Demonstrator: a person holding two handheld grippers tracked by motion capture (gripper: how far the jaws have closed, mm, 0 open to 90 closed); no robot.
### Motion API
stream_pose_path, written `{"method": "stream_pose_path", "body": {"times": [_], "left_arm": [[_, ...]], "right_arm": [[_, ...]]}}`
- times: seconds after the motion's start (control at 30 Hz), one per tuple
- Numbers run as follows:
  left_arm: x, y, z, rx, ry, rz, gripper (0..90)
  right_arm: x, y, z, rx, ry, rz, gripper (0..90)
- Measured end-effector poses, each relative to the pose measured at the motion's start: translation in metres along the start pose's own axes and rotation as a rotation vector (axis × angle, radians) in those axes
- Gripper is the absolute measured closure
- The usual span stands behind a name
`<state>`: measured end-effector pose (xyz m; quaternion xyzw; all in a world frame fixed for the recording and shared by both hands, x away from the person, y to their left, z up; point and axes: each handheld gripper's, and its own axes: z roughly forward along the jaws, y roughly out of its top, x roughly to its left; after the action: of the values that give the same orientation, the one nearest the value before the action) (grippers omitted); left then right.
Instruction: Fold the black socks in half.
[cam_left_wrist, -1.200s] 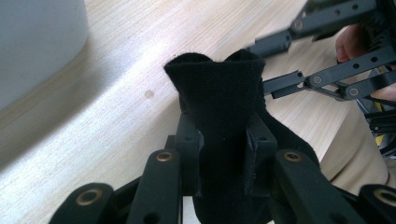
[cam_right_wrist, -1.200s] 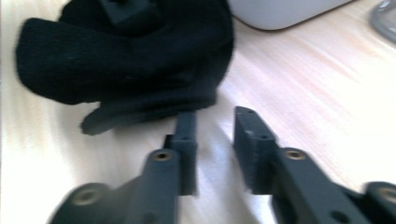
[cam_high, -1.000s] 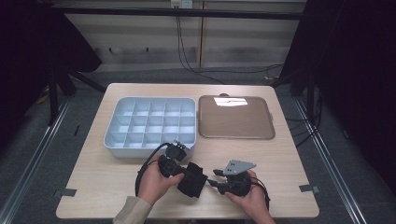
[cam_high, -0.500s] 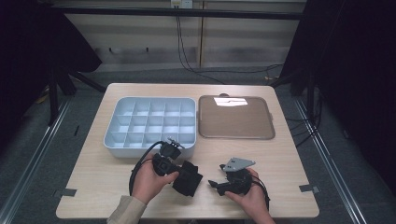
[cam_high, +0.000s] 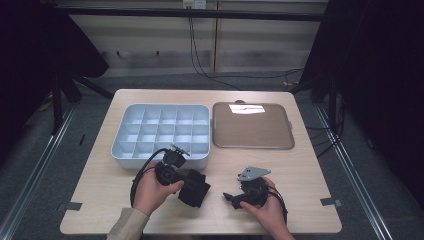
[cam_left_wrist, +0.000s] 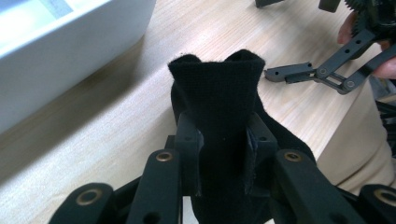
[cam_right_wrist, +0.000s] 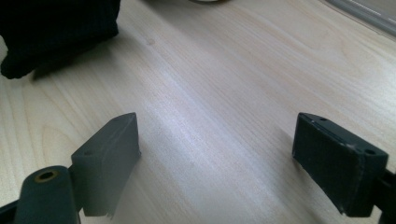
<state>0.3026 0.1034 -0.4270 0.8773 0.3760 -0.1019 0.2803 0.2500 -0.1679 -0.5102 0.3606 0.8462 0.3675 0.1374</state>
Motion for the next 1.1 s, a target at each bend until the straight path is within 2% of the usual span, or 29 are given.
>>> {"method": "stream_pose_path", "body": {"times": [0.33,0.53,0.77,0.93,1.0,1.1], "left_arm": [[0.005,0.003,-0.007,-0.004,0.019,0.002,72.1],[0.010,0.006,-0.017,-0.007,0.031,0.002,72.0],[0.016,0.007,-0.025,-0.012,0.039,-0.020,71.9],[0.019,0.009,-0.031,-0.008,0.056,-0.020,71.9],[0.019,0.010,-0.034,-0.001,0.050,-0.009,71.9],[0.020,0.010,-0.039,-0.009,0.055,-0.013,71.9]], "right_arm": [[0.000,-0.001,0.000,0.001,-0.003,-0.003,12.4],[0.000,-0.001,-0.001,0.007,-0.007,0.007,12.0],[0.000,-0.001,-0.001,0.005,-0.009,0.009,11.9],[0.000,-0.002,-0.001,0.005,-0.013,0.008,11.8],[0.001,-0.002,-0.002,0.006,-0.013,0.008,11.8],[0.001,-0.002,-0.002,0.004,-0.011,0.005,11.8]]}}
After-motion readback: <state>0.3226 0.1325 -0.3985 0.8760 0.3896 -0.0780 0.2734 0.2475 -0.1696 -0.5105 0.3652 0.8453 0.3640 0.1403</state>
